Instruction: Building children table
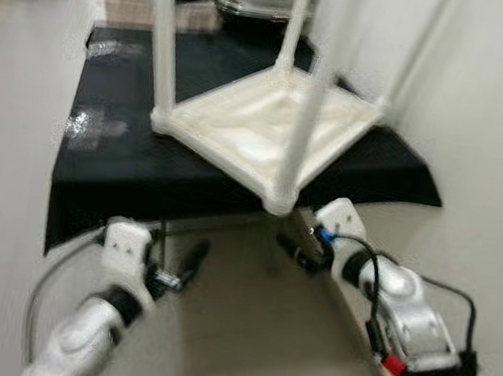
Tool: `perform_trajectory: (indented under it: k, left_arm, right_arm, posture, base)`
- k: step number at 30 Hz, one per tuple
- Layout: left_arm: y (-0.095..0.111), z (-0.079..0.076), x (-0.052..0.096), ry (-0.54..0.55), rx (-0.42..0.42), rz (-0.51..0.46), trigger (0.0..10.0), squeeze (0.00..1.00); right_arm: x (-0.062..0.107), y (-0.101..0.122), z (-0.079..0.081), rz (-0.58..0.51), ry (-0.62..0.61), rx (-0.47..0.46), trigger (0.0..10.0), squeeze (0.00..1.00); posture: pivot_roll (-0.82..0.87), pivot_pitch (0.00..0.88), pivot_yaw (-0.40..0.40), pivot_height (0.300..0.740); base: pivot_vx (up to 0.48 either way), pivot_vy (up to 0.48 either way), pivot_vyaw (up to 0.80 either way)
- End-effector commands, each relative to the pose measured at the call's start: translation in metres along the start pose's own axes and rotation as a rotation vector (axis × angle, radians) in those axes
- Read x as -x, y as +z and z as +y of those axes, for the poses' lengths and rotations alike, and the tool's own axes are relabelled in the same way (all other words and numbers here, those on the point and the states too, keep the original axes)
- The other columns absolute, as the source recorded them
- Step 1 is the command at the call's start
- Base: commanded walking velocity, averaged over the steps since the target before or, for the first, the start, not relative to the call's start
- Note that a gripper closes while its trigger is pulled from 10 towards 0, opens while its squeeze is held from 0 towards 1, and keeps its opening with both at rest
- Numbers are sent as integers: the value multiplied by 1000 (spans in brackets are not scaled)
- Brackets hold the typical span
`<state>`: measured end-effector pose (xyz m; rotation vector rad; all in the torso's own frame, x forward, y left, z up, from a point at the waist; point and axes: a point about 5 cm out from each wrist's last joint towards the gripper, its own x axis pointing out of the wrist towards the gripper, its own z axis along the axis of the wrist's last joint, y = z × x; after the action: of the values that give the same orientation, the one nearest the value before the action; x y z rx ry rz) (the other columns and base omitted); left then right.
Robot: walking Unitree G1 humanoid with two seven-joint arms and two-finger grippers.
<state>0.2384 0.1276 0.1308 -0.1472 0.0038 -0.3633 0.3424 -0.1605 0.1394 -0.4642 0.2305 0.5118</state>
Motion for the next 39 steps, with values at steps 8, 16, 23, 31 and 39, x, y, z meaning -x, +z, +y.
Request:
perform_trajectory:
  k: [8, 16, 23, 31, 39]
  left_arm:
    - [-1, 4, 18, 69, -42, 27, 10000, 0]
    - [5, 10, 18, 129, -101, 28, 10000, 0]
    - [8, 15, 26, 131, -145, 26, 10000, 0]
    - [8, 19, 27, 120, -166, 45, 10000, 0]
    - [12, 20, 20, 111, -186, 31, 10000, 0]
  right_arm:
    - [-35, 32, 17, -44, -50, -97, 10000, 0]
    - [-38, 40, 26, -150, -18, -175, 10000, 0]
    - [11, 14, 20, -306, -9, -408, 10000, 0]
    - [38, -17, 32, -254, -54, -378, 10000, 0]
    - [21, 3, 25, -296, -14, -328, 10000, 0]
  posture:
    - [62, 215, -68, 740]
    - [69, 236, -70, 740]
    - [42, 225, -65, 740]
    - [48, 188, -14, 740]
    - [61, 169, -17, 740]
  base:
    - [0, 0, 0]
    - [0, 0, 0]
    - [37, 0, 223]
    - [275, 0, 100]
    - [283, 0, 290]
